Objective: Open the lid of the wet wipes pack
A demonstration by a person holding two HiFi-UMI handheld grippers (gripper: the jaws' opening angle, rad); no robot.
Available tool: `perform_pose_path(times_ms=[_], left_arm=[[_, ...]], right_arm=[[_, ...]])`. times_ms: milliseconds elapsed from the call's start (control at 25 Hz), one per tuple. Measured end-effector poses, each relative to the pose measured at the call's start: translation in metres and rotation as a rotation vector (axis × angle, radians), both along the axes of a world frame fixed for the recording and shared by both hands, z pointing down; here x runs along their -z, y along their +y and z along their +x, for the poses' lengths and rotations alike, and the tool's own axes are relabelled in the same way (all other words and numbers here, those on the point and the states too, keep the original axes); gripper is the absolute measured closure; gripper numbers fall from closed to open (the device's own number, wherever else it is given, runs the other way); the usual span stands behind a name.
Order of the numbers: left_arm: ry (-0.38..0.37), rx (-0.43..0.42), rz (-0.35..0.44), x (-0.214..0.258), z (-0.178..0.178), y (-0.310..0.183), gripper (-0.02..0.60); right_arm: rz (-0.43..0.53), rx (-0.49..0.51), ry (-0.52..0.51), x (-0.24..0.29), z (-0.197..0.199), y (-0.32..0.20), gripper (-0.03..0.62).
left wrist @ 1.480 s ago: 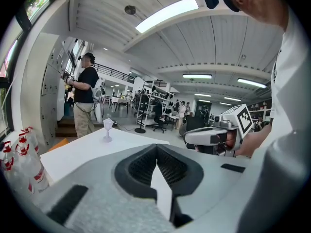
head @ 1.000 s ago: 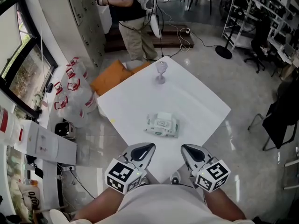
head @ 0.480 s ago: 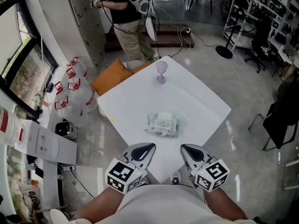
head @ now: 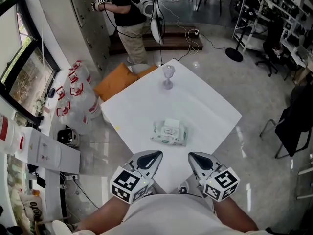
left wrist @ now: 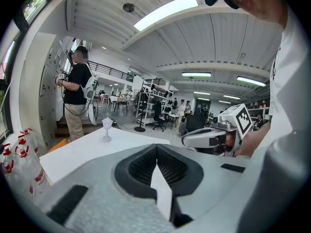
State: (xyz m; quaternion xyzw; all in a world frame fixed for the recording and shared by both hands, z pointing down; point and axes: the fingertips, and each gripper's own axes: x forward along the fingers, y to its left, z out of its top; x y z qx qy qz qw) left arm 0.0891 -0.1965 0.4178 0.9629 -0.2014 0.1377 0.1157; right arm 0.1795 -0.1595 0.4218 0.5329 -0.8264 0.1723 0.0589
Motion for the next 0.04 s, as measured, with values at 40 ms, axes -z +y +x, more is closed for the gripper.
perform_pose_path(times_ms=[40], left_arm=[[0.0, 0.0, 0.0, 0.0, 0.0005, -0.0005, 0.574]], right_arm=[[-0.001, 0.0, 0.0, -0.0004, 0.0006, -0.0005, 0.589]])
